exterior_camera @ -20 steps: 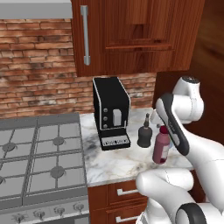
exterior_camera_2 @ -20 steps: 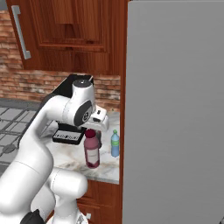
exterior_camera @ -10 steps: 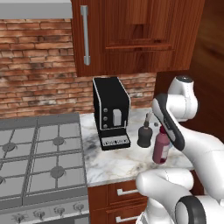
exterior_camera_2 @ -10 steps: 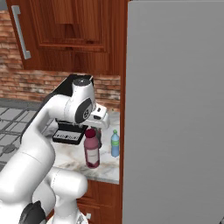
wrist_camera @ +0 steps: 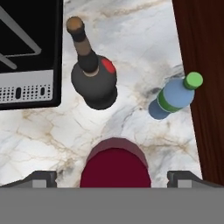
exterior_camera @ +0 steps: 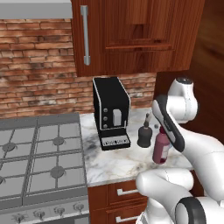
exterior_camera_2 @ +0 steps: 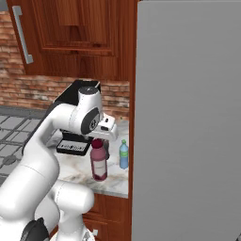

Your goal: Place the drinks on the dining counter in a tight cluster.

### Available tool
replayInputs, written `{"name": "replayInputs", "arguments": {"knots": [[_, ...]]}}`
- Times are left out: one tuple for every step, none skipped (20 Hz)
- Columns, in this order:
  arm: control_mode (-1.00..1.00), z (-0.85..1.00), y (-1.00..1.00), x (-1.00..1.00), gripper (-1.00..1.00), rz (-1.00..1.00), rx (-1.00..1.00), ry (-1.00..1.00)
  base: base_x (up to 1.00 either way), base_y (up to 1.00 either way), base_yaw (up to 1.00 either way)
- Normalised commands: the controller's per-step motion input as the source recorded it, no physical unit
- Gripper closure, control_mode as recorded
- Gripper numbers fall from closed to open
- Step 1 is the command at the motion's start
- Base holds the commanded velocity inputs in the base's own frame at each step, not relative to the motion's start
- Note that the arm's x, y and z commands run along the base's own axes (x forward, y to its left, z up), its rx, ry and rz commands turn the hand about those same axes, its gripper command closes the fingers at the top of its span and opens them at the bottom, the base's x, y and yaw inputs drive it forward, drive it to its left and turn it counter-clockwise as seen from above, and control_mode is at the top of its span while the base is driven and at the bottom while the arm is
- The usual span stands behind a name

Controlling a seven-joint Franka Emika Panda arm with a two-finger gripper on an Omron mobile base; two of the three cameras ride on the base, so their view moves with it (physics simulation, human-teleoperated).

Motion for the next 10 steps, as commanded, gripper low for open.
{"name": "replayInputs", "arguments": {"knots": [[-1.0, -0.15, 0.0, -0.03, -1.0, 0.0, 0.0, 0.0, 0.0, 0.0, 0.0], [-1.0, -0.16, 0.0, -0.05, -1.0, 0.0, 0.0, 0.0, 0.0, 0.0, 0.0], [-1.0, -0.19, 0.0, 0.0, -1.0, 0.0, 0.0, 0.0, 0.0, 0.0, 0.0], [-1.0, -0.21, 0.0, 0.0, -1.0, 0.0, 0.0, 0.0, 0.0, 0.0, 0.0], [-1.0, -0.21, 0.0, 0.0, -1.0, 0.0, 0.0, 0.0, 0.0, 0.0, 0.0], [-1.0, -0.2, 0.0, 0.0, -1.0, 0.0, 0.0, 0.0, 0.0, 0.0, 0.0], [-1.0, -0.22, 0.0, 0.0, -1.0, 0.0, 0.0, 0.0, 0.0, 0.0, 0.0], [-1.0, -0.19, 0.0, 0.0, -1.0, 0.0, 0.0, 0.0, 0.0, 0.0, 0.0], [-1.0, -0.17, 0.0, 0.0, -1.0, 0.0, 0.0, 0.0, 0.0, 0.0, 0.0], [-1.0, -0.14, 0.0, 0.0, -1.0, 0.0, 0.0, 0.0, 0.0, 0.0, 0.0]]}}
